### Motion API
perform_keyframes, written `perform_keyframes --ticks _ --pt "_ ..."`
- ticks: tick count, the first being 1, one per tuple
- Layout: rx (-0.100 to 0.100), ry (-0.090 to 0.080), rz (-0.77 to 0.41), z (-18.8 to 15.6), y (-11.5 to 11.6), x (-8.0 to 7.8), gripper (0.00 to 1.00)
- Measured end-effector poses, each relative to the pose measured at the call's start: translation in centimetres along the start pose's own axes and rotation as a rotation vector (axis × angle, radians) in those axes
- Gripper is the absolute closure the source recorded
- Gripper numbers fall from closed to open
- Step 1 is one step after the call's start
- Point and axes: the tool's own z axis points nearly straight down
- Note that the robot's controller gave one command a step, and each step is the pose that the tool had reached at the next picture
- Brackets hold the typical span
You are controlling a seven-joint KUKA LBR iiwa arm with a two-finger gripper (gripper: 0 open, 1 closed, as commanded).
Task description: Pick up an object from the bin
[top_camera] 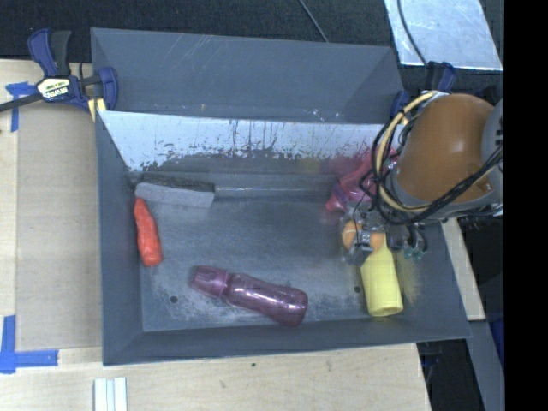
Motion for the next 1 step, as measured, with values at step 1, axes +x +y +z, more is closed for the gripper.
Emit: perform_keyframes --ticks 1 --pt "0.0 -0.001 0.0 -1.48 -0.02 -0.04 1.0"
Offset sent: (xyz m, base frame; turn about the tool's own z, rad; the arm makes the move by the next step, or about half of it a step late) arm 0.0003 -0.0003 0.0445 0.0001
